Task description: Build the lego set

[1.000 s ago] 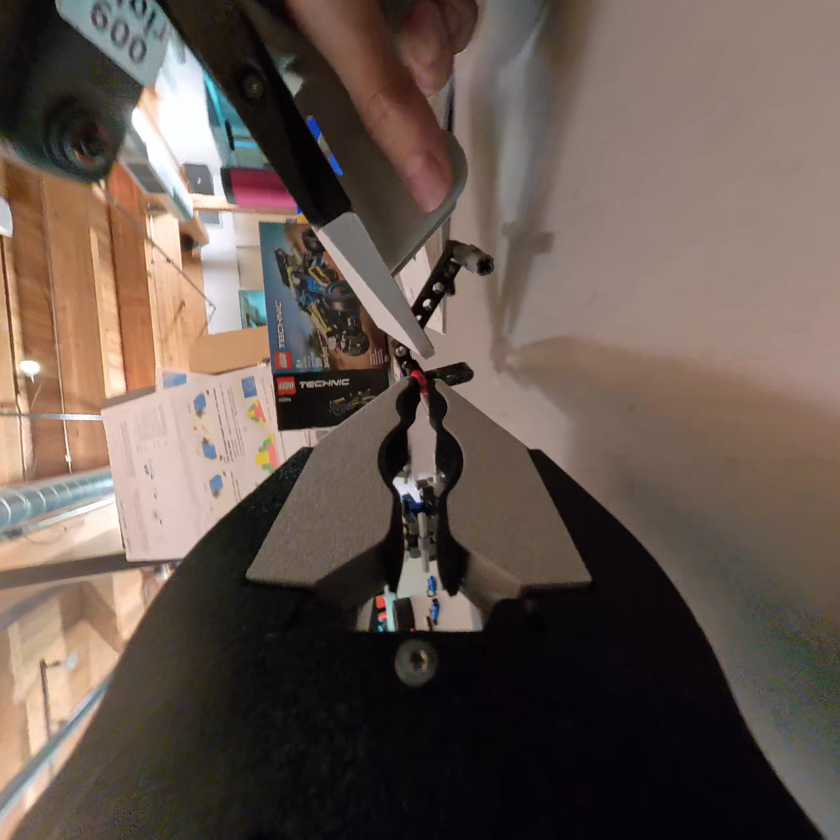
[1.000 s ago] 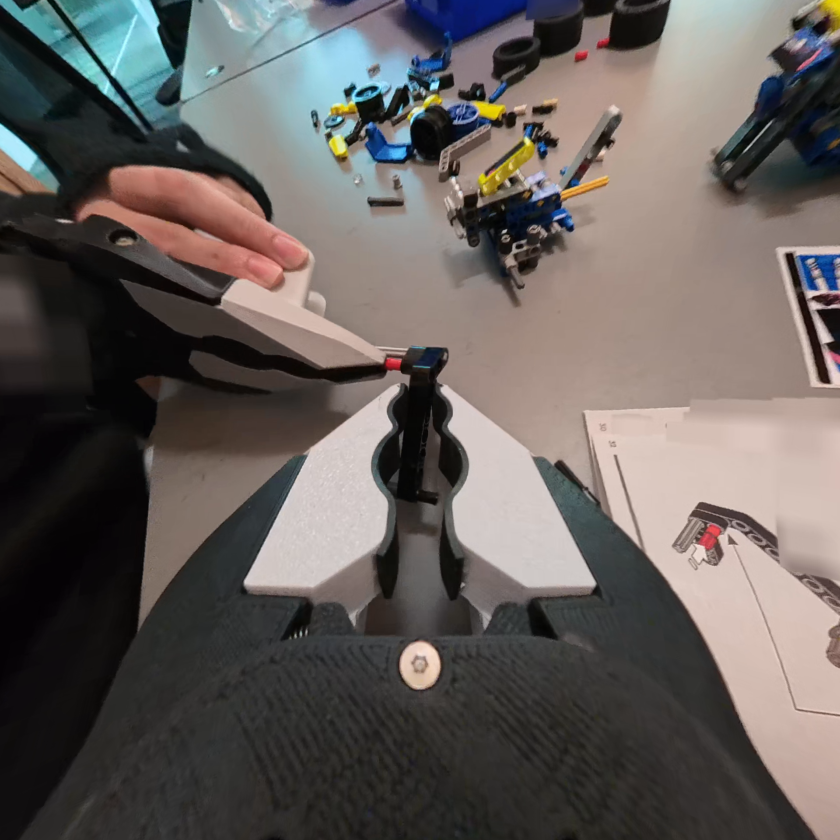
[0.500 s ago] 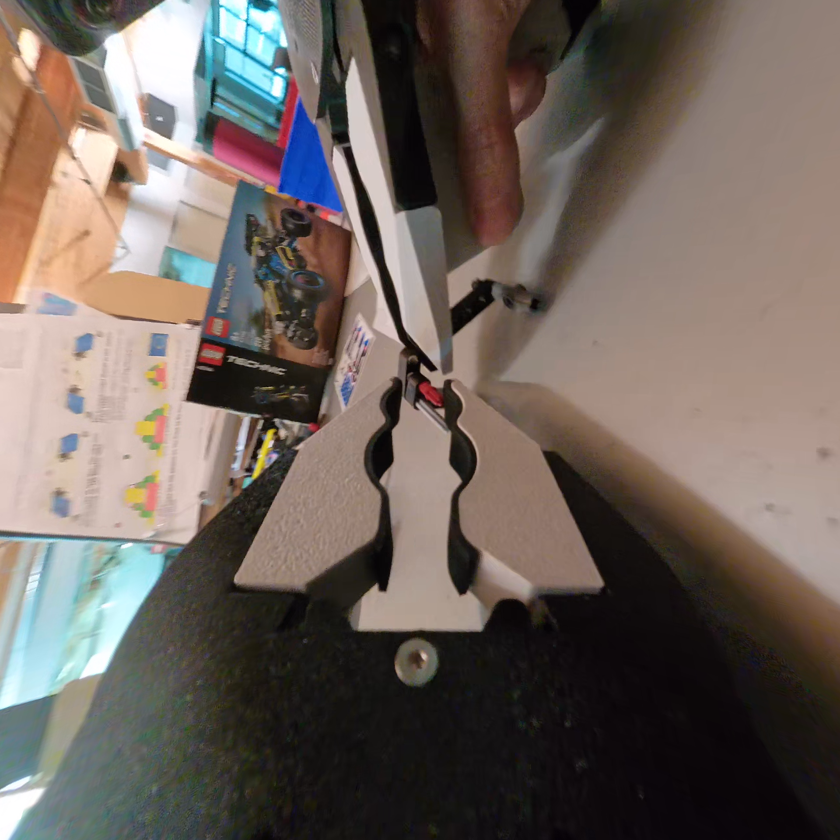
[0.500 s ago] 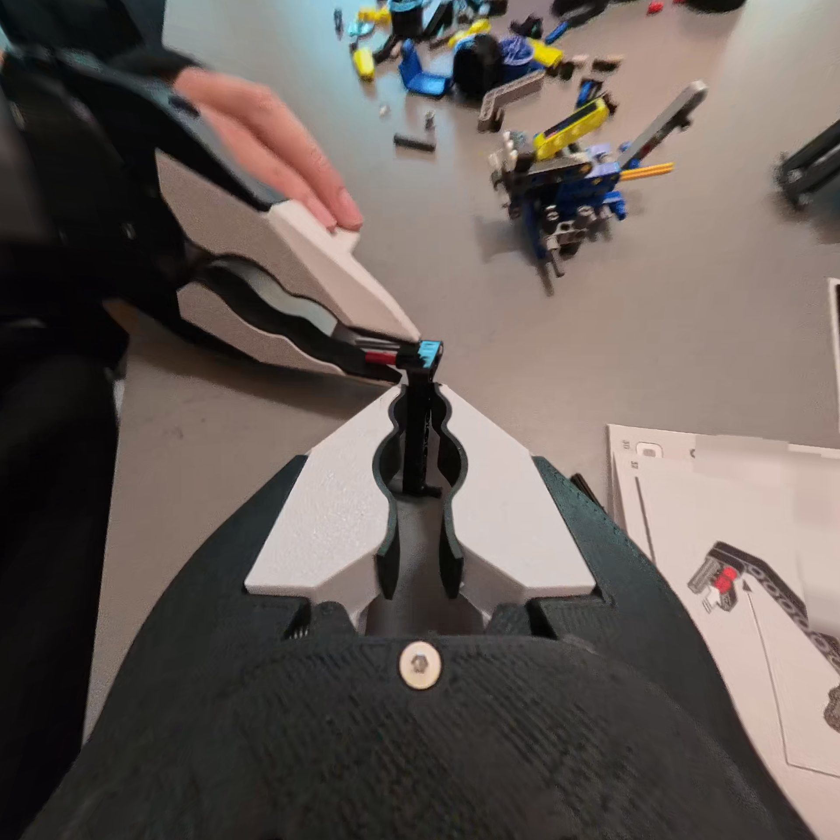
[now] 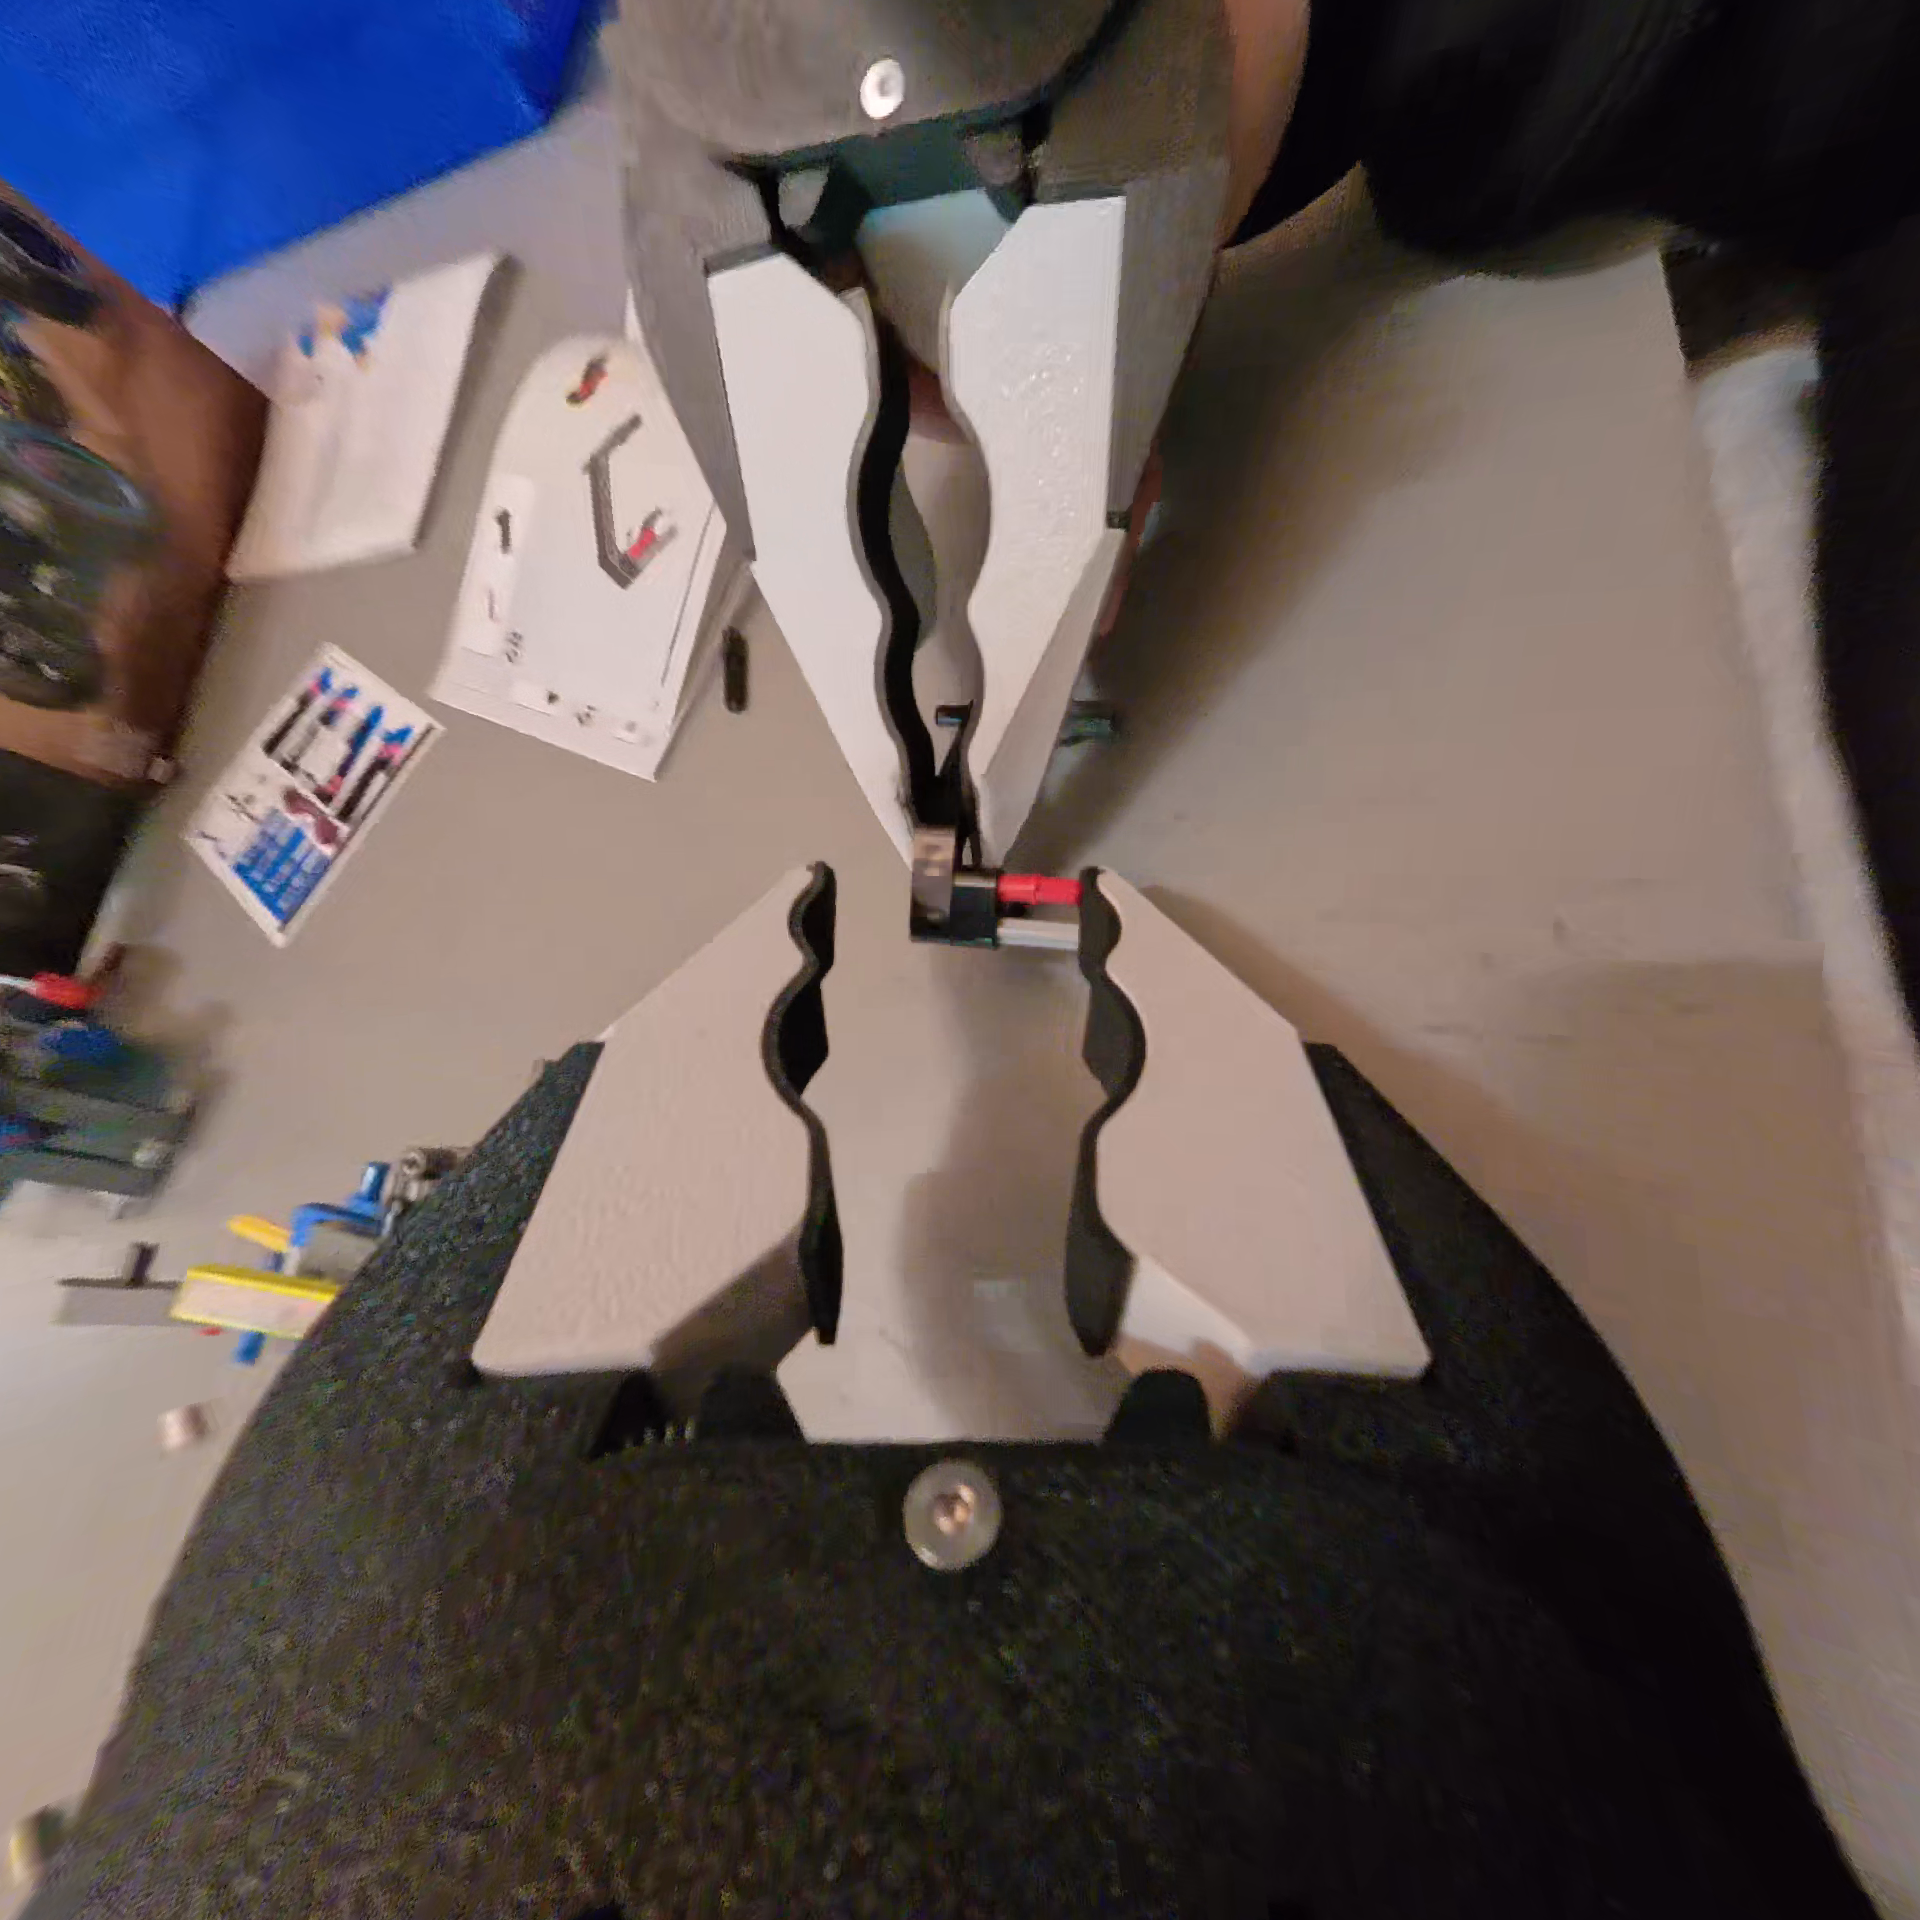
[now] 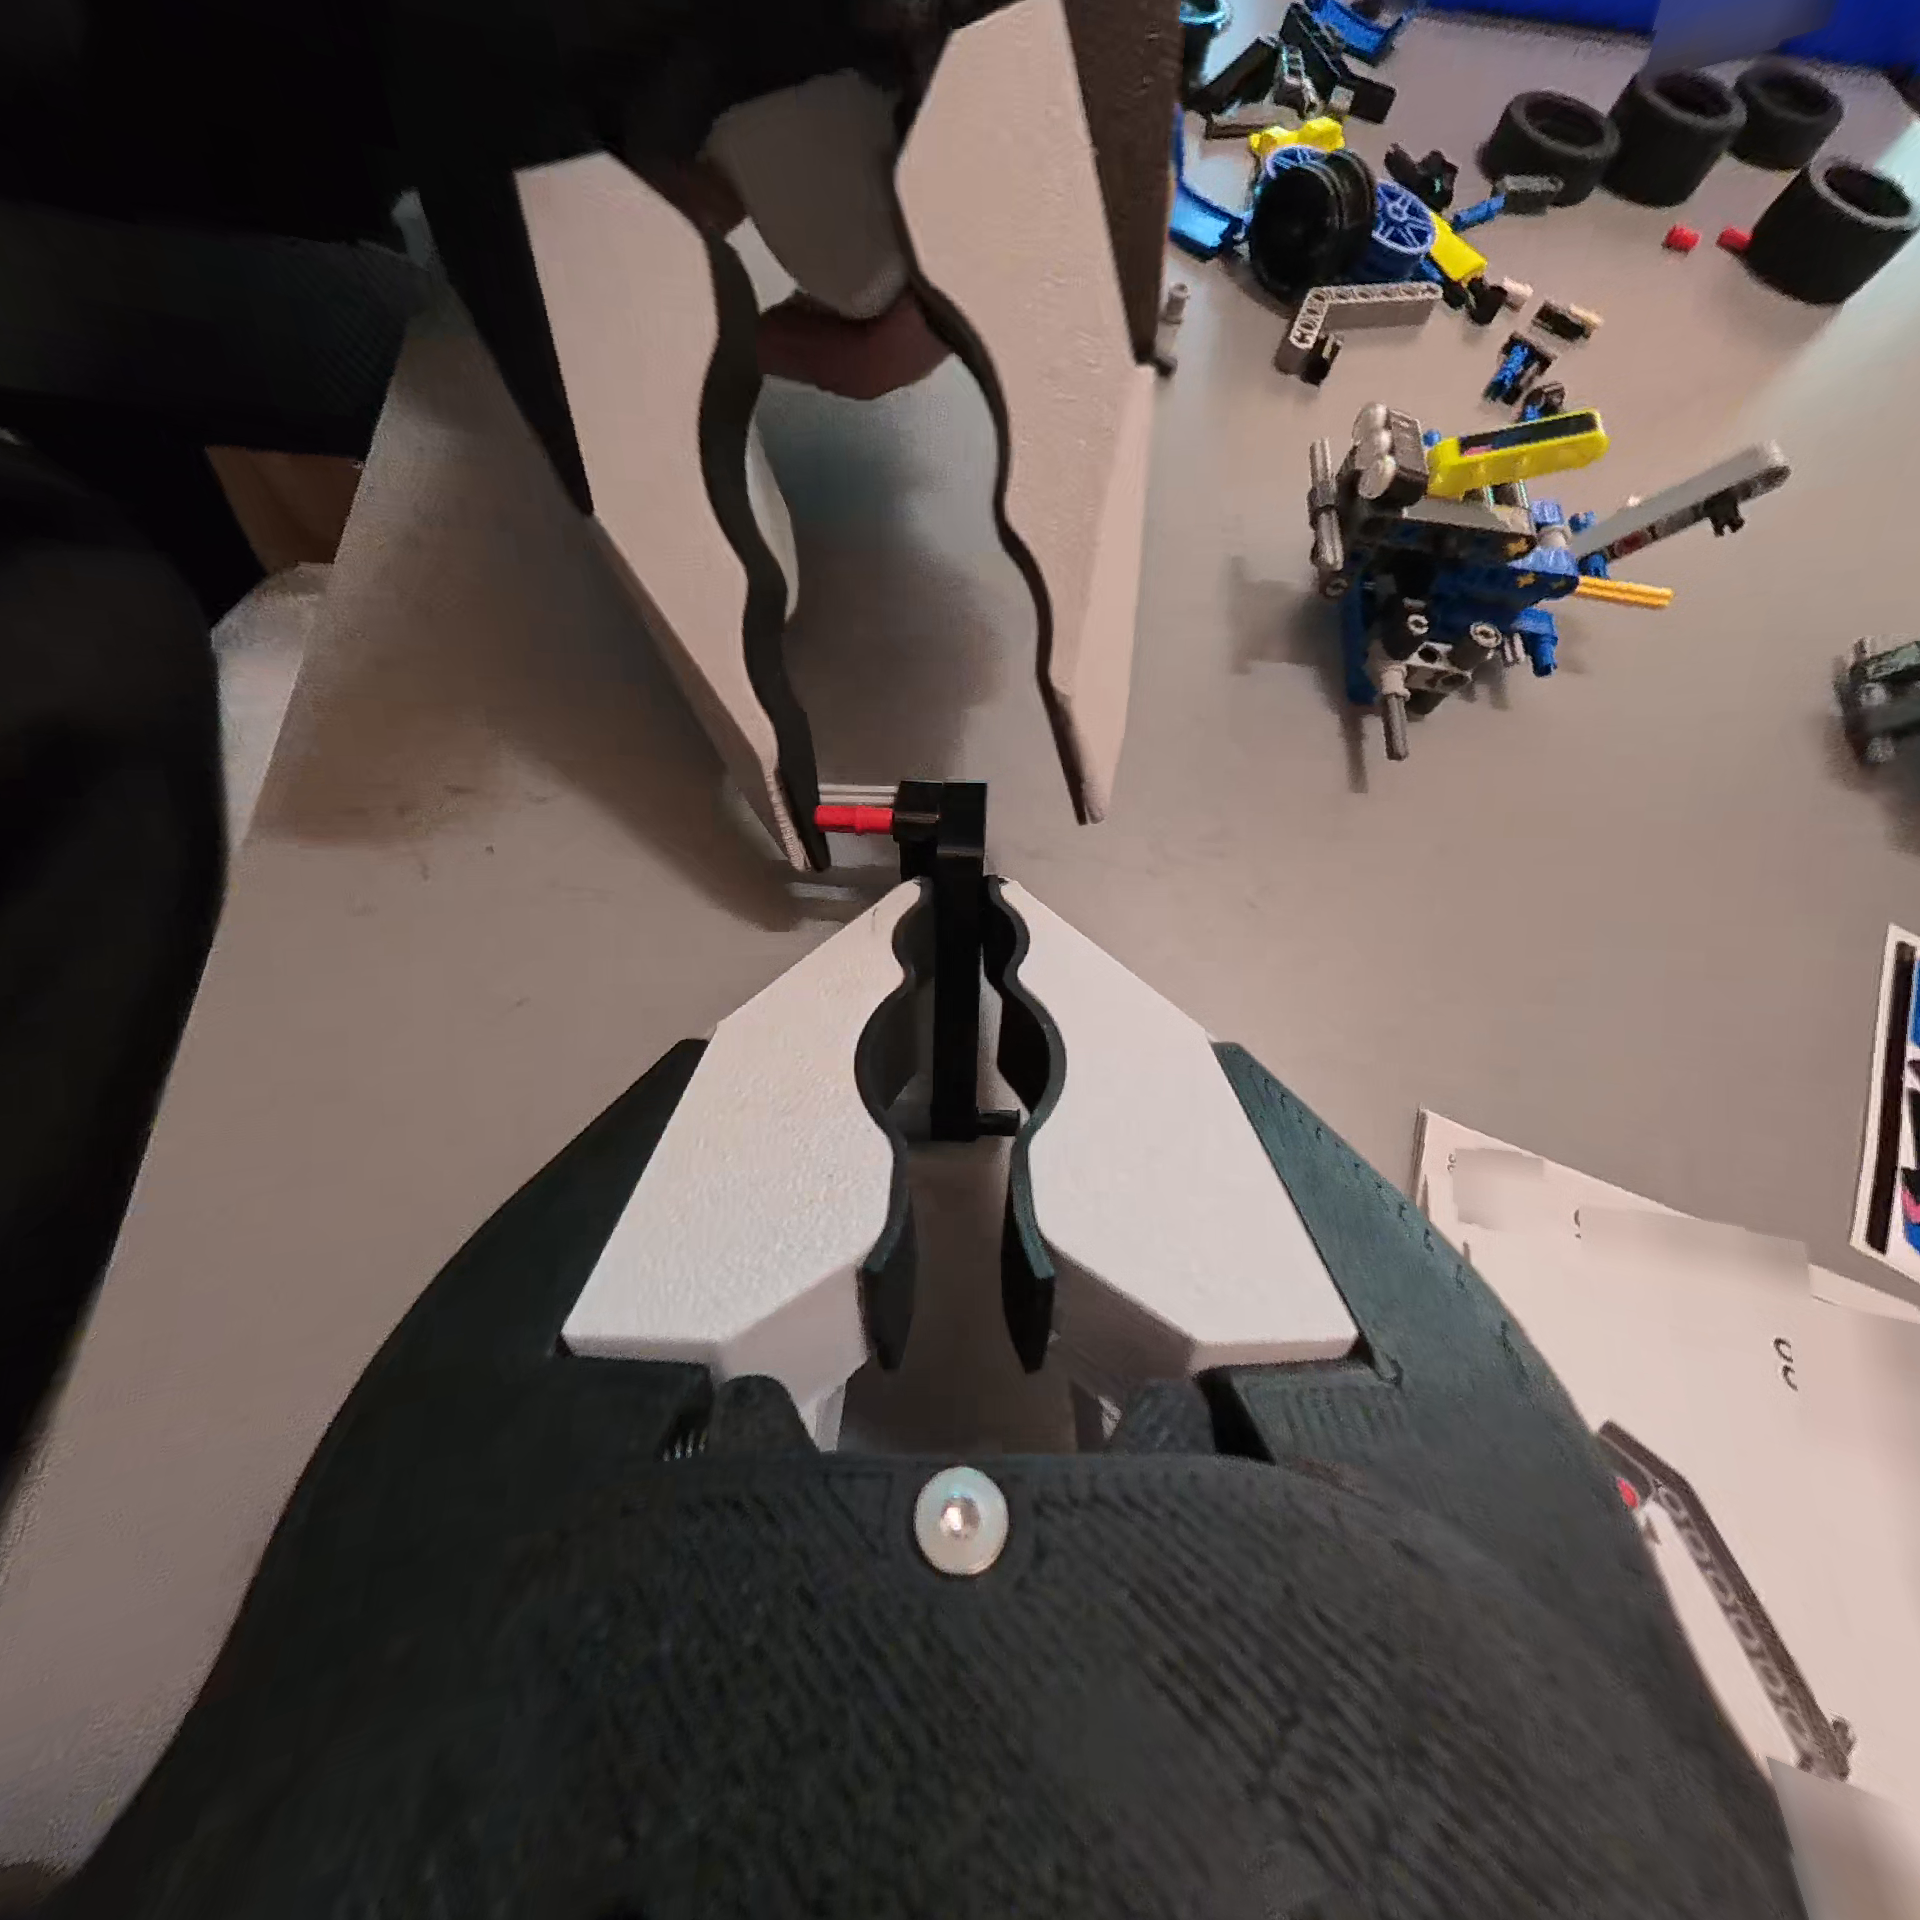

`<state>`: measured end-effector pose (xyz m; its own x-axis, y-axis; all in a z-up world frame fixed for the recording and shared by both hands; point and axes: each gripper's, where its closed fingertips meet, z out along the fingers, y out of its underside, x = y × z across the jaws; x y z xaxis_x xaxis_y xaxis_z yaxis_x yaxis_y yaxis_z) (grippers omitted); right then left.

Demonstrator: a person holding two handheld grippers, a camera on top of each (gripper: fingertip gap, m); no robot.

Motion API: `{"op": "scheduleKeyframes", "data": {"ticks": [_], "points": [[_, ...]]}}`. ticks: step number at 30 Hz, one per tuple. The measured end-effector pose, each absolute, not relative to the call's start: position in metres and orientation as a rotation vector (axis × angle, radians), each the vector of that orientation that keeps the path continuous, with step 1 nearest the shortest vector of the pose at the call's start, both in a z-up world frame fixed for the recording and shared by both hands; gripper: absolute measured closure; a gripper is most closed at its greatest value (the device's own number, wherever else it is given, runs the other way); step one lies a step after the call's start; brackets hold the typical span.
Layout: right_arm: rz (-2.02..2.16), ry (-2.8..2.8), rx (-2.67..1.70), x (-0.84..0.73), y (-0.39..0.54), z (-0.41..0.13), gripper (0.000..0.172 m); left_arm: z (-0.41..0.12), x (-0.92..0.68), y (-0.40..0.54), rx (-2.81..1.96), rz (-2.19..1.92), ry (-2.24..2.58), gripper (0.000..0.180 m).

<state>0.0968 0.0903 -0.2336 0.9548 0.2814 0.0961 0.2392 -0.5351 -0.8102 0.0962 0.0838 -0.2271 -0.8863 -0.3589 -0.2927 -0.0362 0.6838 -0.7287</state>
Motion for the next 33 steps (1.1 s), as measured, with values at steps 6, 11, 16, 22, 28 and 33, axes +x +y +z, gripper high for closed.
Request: {"op": "scheduleKeyframes", "data": {"ticks": [6,11,16,22,28,33], "points": [[0.008,-0.42,-2.136,0.0947,0.0899,-0.2328,0.166,-0.2319,0.088,0.0794,-0.318,-1.003,2.582,0.151],[-0.017,-0.439,-2.127,0.0936,0.0894,-0.2324,0.166,-0.2325,0.0879,0.0801,-0.326,-0.935,2.587,0.151],[-0.037,-0.464,-2.118,0.0927,0.0893,-0.2323,0.166,-0.2329,0.0873,0.0808,-0.309,-0.941,2.585,0.151],[-0.055,-0.476,-2.114,0.0931,0.0891,-0.2324,0.166,-0.2331,0.0874,0.0811,-0.326,-0.933,2.617,0.151],[-0.065,-0.468,-2.115,0.0943,0.0901,-0.2325,0.166,-0.2331,0.0881,0.0817,-0.315,-0.896,2.62,0.151],[-0.091,-0.458,-2.113,0.0967,0.0907,-0.2322,0.166,-0.2327,0.0921,0.0836,-0.316,-0.798,2.611,0.147]]}}
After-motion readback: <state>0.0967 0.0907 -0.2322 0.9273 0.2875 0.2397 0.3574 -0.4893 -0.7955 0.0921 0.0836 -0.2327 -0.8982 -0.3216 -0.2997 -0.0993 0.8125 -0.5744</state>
